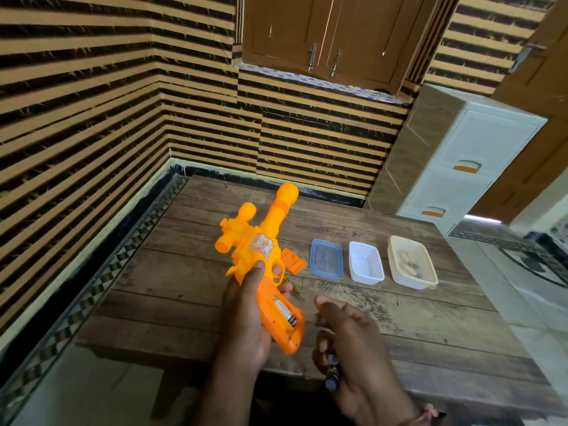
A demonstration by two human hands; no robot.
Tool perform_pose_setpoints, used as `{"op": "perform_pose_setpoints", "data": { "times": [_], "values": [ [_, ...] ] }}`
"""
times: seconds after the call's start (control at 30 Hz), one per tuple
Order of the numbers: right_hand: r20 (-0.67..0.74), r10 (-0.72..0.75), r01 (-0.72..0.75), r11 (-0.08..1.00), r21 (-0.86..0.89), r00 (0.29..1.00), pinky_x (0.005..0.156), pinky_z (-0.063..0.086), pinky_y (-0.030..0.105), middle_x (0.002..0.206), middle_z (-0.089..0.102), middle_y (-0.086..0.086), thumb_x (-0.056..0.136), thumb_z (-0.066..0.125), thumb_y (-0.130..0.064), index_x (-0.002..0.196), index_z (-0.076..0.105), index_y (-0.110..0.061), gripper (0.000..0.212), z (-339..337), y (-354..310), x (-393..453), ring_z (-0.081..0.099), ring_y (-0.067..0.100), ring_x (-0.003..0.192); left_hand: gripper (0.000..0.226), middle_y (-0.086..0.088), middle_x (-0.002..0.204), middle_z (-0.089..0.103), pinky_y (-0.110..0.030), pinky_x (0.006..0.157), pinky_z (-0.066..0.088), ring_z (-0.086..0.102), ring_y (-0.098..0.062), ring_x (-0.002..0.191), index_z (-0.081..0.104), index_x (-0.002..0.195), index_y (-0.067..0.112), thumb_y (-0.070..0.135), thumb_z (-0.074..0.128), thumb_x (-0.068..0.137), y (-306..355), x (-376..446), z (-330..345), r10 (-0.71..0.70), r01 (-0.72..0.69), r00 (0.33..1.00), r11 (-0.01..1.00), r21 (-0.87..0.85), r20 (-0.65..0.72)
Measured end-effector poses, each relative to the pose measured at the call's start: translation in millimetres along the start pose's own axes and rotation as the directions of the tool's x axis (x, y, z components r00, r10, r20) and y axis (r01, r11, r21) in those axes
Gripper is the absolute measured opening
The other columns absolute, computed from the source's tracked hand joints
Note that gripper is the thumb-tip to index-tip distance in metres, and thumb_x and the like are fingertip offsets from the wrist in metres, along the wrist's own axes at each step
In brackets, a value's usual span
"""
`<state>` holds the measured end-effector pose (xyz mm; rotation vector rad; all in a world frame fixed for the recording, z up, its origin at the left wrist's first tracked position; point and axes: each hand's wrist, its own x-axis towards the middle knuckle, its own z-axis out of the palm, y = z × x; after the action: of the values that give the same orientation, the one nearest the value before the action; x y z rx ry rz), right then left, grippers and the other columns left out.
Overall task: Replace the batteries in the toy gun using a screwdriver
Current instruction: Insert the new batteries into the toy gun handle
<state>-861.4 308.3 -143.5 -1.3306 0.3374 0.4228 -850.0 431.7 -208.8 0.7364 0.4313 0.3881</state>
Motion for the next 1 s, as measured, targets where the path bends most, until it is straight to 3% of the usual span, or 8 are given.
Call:
{"op": "perform_pose_setpoints", "data": {
  "times": [0.17,0.37,0.43,0.5,0.57,0.63,0.83,1.0],
  "values": [
    [0.077,0.188,-0.191,0.981,0.033,0.979,0.036,0.021,0.013,0.063,0.043,0.014,0.093,0.053,-0.016,0.087,0.055,-0.005,0.012,-2,15,10,0.028,0.013,0.031,0.045,-0.007,0.104,0.075,-0.038,0.064,0.055,0.072,-0.027,0.078,0.064,0.119,0.025,0.043,0.062,0.078,9,-10,11,0.102,-0.105,0.994,0.988,0.114,0.031],
    [0.181,-0.177,0.234,0.897,-0.375,0.968,0.036,0.033,0.019,0.059,0.061,0.014,0.091,0.063,-0.009,0.095,0.064,-0.01,0.004,-9,16,8,0.045,0.015,0.037,0.035,-0.01,0.101,0.074,-0.036,0.054,0.056,0.071,-0.025,0.074,0.064,0.118,0.021,0.039,0.057,0.088,13,-11,9,0.053,-0.055,0.998,0.996,0.065,0.033],
    [0.27,-0.345,0.438,0.677,-0.592,0.899,0.044,0.04,0.02,0.066,0.064,0.004,0.086,0.07,-0.01,0.089,0.066,-0.024,0.014,-15,10,13,0.051,0.005,0.045,0.046,-0.009,0.101,0.073,-0.037,0.06,0.056,0.071,-0.022,0.074,0.062,0.125,0.018,0.043,0.058,0.087,13,-8,4,0.009,-0.011,0.999,0.999,0.039,0.035],
    [0.44,-0.438,0.592,0.314,-0.742,0.784,0.056,0.043,0.019,0.077,0.064,-0.005,0.083,0.071,-0.019,0.093,0.065,-0.034,0.019,-18,-1,16,0.056,0.003,0.059,0.06,-0.01,0.104,0.072,-0.04,0.069,0.054,0.07,-0.025,0.079,0.06,0.13,0.015,0.048,0.064,0.08,10,-5,2,-0.015,0.014,0.999,0.999,0.038,0.028],
    [0.605,-0.396,0.653,-0.017,-0.757,0.691,0.071,0.049,0.025,0.094,0.062,-0.012,0.085,0.067,-0.027,0.113,0.062,-0.039,0.03,-16,-14,18,0.06,0.004,0.081,0.064,-0.016,0.112,0.071,-0.048,0.076,0.053,0.068,-0.035,0.09,0.06,0.132,0.017,0.05,0.071,0.078,6,-4,2,-0.053,0.053,0.998,0.999,0.01,0.033],
    [0.697,-0.316,0.676,-0.193,-0.712,0.644,0.082,0.052,0.034,0.11,0.06,-0.012,0.087,0.063,-0.027,0.127,0.053,-0.042,0.044,-11,-26,19,0.062,0.012,0.096,0.059,-0.024,0.121,0.066,-0.054,0.078,0.05,0.064,-0.043,0.097,0.061,0.131,0.018,0.049,0.068,0.082,5,-3,3,-0.089,0.09,0.995,0.996,-0.025,0.05],
    [0.842,-0.182,0.736,-0.417,-0.533,0.507,0.08,0.053,0.038,0.116,0.058,-0.007,0.09,0.057,-0.025,0.131,0.05,-0.039,0.044,-4,-37,18,0.063,0.023,0.101,0.052,-0.025,0.116,0.067,-0.055,0.084,0.049,0.065,-0.039,0.096,0.061,0.13,0.012,0.043,0.062,0.088,5,-2,0,-0.14,0.143,0.988,0.989,-0.046,0.06],
    [0.881,-0.185,0.72,-0.517,-0.464,0.435,0.06,0.051,0.035,0.104,0.06,-0.006,0.086,0.056,-0.034,0.117,0.059,-0.03,0.032,-5,-32,18,0.067,0.022,0.083,0.053,-0.025,0.109,0.064,-0.055,0.087,0.05,0.063,-0.038,0.095,0.061,0.127,0.005,0.041,0.061,0.088,6,-1,-1,-0.152,0.157,0.986,0.985,-0.076,0.066]
  ]
}}
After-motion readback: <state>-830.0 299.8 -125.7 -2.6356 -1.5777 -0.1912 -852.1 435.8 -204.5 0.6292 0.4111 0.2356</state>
